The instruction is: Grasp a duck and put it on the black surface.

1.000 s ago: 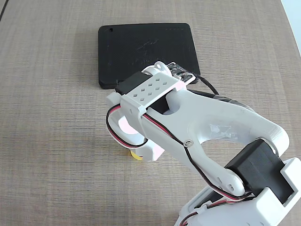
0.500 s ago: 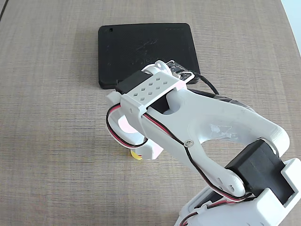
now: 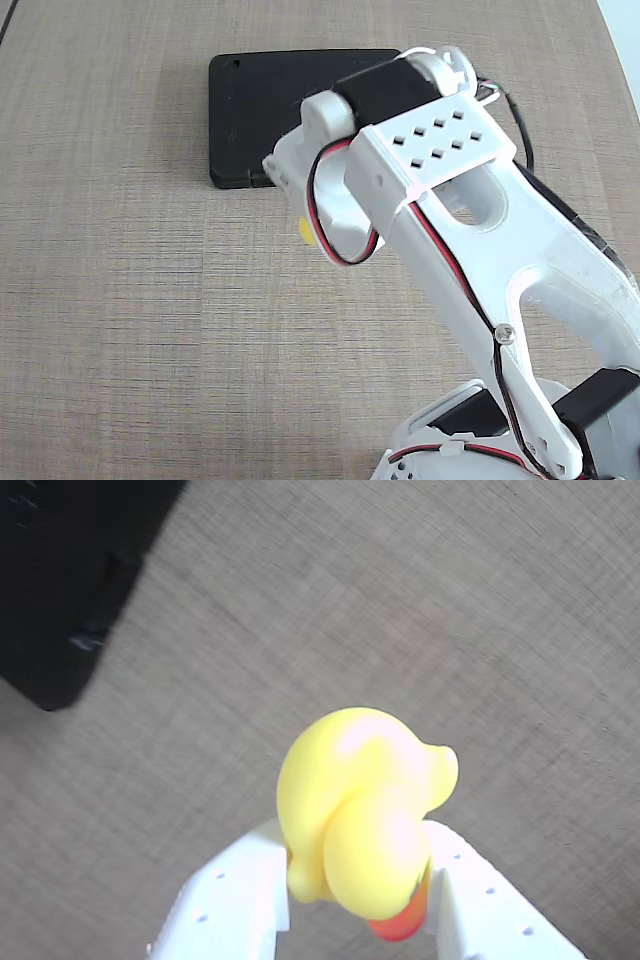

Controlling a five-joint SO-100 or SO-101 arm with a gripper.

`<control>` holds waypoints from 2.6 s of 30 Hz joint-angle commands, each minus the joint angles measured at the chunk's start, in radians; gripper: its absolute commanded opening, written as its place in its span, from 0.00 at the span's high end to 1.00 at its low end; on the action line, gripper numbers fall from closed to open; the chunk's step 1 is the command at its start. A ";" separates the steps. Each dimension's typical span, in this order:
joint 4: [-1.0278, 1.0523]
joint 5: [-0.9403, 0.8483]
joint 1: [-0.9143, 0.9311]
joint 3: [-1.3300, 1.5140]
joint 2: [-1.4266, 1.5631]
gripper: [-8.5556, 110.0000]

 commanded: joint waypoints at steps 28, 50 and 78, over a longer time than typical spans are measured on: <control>-0.146 0.020 0.173 -0.847 -0.851 0.87; -0.167 0.020 0.206 -0.965 -0.988 0.80; -0.048 0.028 0.457 -0.405 0.089 0.84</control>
